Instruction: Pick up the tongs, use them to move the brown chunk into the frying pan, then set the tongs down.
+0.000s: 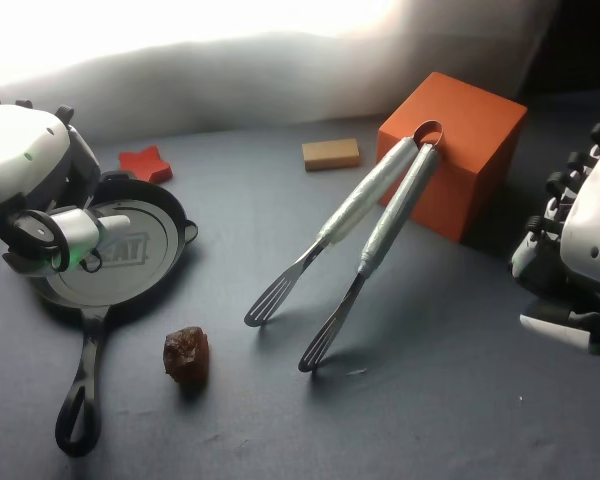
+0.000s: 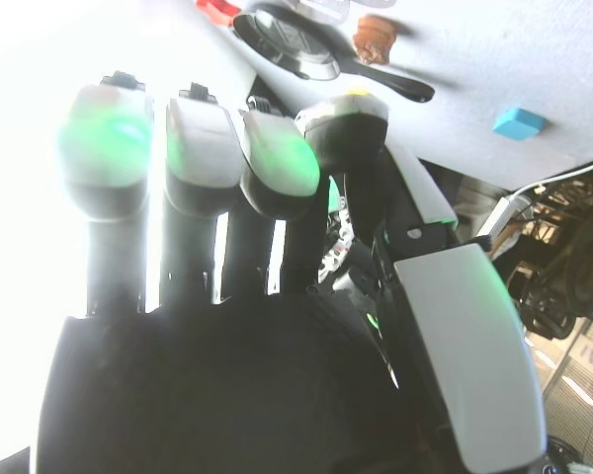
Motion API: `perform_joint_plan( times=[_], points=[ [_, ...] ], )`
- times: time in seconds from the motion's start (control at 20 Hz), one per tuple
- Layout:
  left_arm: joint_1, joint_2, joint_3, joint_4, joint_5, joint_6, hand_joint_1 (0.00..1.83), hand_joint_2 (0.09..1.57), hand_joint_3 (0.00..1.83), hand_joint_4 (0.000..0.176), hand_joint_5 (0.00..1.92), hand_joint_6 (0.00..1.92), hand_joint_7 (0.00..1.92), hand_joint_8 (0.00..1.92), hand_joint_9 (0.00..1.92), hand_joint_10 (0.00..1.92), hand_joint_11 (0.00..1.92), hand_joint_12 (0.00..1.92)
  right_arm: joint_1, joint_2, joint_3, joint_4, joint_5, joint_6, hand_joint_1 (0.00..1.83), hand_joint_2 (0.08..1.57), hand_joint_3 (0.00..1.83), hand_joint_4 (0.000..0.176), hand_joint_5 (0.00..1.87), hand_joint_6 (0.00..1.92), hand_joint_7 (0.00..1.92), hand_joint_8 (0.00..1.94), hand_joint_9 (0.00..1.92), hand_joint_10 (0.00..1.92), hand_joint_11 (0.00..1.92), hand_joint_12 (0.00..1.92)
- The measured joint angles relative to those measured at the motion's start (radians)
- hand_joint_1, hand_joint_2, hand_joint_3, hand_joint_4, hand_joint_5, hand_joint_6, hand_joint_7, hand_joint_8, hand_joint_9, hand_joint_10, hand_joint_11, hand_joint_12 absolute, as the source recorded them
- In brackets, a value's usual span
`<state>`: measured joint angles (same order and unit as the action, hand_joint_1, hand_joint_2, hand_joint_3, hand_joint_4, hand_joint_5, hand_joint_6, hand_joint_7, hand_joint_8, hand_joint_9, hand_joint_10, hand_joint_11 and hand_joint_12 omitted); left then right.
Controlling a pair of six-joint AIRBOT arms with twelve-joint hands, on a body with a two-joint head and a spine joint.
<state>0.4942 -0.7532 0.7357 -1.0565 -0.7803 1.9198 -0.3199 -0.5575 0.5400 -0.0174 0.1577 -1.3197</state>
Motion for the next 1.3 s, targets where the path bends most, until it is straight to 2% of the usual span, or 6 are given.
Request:
perform_joint_plan(
  times=[0.05,0.2,0.5,0.8,1.05,1.3],
  points=[
    [0.000,0.000,-0.002,-0.002,0.002,0.003,0.06,1.26,0.13,0.000,0.19,0.13,0.26,0.06,0.21,0.17,0.00,0.79,0.000,-0.002,0.000,0.000,0.003,-0.002,0.41,1.14,0.24,0.000,0.44,0.48,0.60,0.30,0.48,0.70,0.10,1.56],
    [-0.002,0.000,-0.002,-0.019,0.002,0.011,0.06,1.30,0.00,0.000,0.22,0.01,0.26,0.00,0.24,0.02,0.00,0.67,0.000,-0.017,0.001,0.003,0.000,-0.017,0.28,1.20,0.00,0.000,0.37,0.06,0.46,0.00,0.42,0.14,0.00,1.23],
    [-0.002,0.000,-0.020,-0.021,-0.042,0.064,0.00,1.26,0.00,0.000,0.08,0.00,0.10,0.00,0.10,0.00,0.00,0.36,0.035,-0.054,0.033,0.003,-0.013,-0.024,0.21,1.16,0.00,0.000,0.26,0.00,0.30,0.00,0.28,0.02,0.00,0.85],
    [-0.006,0.010,-0.035,-0.132,-0.112,0.082,0.00,1.13,0.00,0.000,0.00,0.00,0.00,0.00,0.00,0.00,0.00,0.04,0.114,-0.268,0.228,0.003,-0.140,-0.029,0.17,1.08,0.00,0.000,0.08,0.00,0.11,0.00,0.11,0.00,0.00,0.35],
    [0.009,0.011,-0.045,-0.080,-0.129,0.047,0.00,1.10,0.00,0.000,0.00,0.00,0.00,0.00,0.00,0.00,0.00,0.02,0.211,-0.445,0.421,0.002,-0.309,-0.031,0.41,0.99,0.00,0.000,0.00,0.00,0.01,0.00,0.02,0.00,0.00,0.01],
    [0.039,0.035,-0.052,-0.128,-0.036,0.052,0.00,1.10,0.00,0.000,0.00,0.00,0.00,0.00,0.00,0.00,0.00,0.00,0.243,-0.550,0.521,0.003,-0.428,-0.045,0.81,0.92,0.00,0.000,0.00,0.00,0.00,0.00,0.00,0.00,0.00,0.00]
  ],
)
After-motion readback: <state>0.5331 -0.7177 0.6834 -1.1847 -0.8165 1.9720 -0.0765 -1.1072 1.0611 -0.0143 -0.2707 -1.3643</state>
